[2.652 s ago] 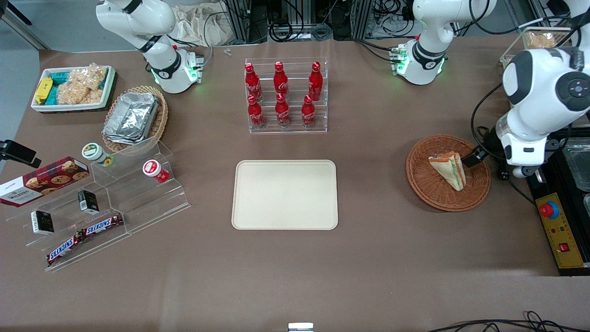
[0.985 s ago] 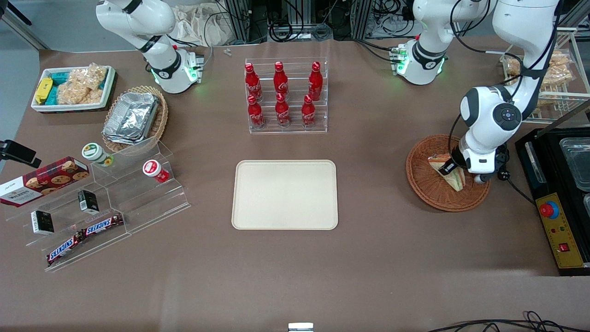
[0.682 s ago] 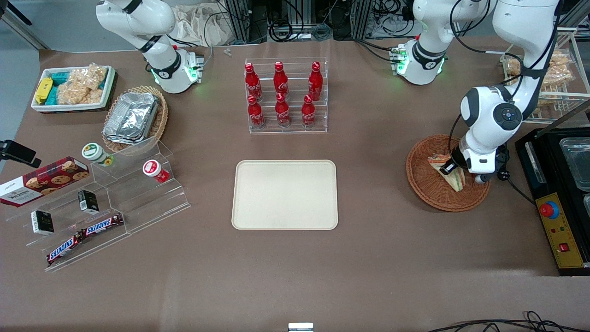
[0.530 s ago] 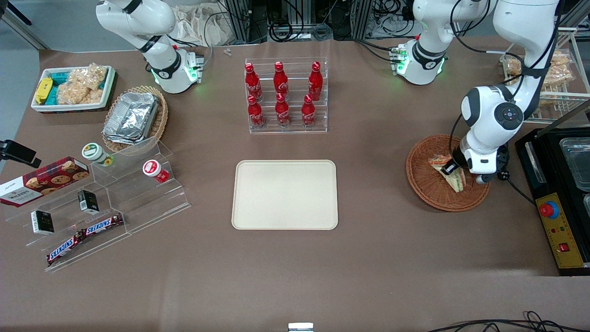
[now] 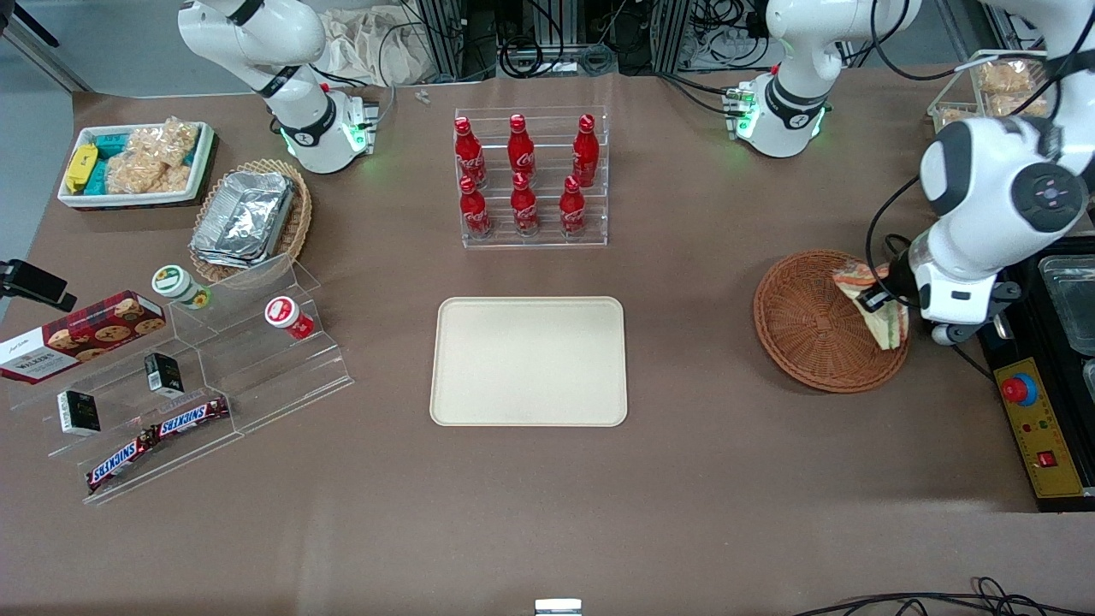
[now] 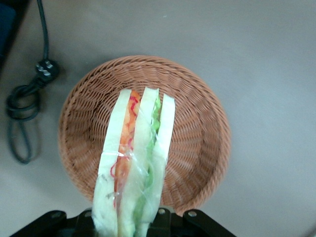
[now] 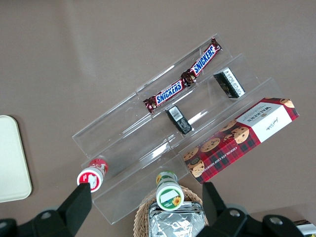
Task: Place sandwich from basket to tray
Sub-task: 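Carry the held sandwich with the left gripper over the cream tray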
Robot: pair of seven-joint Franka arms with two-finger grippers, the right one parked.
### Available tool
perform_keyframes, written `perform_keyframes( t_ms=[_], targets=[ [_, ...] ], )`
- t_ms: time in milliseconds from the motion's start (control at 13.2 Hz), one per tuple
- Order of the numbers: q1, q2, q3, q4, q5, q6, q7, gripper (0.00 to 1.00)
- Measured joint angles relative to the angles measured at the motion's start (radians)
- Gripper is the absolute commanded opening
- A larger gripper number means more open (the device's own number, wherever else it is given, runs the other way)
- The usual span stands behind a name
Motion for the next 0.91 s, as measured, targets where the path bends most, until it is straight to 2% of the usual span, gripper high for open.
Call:
perform_keyframes(
  t_ms=[227, 379, 682, 909],
  targets=[
    [-0.002, 0.026, -0.079, 0.308, -0.001, -0.273, 0.086, 0.00],
    [-0.002, 0.083, -0.157, 0.455, -0.001, -0.352, 0.131, 0.00],
    [-0.023, 0.196, -0.321, 0.526, 0.004, -0.361, 0.129, 0.00],
    [-0.081, 0.269, -0.403, 0.527, 0.060, -0.298, 0.017, 0.00]
  ],
)
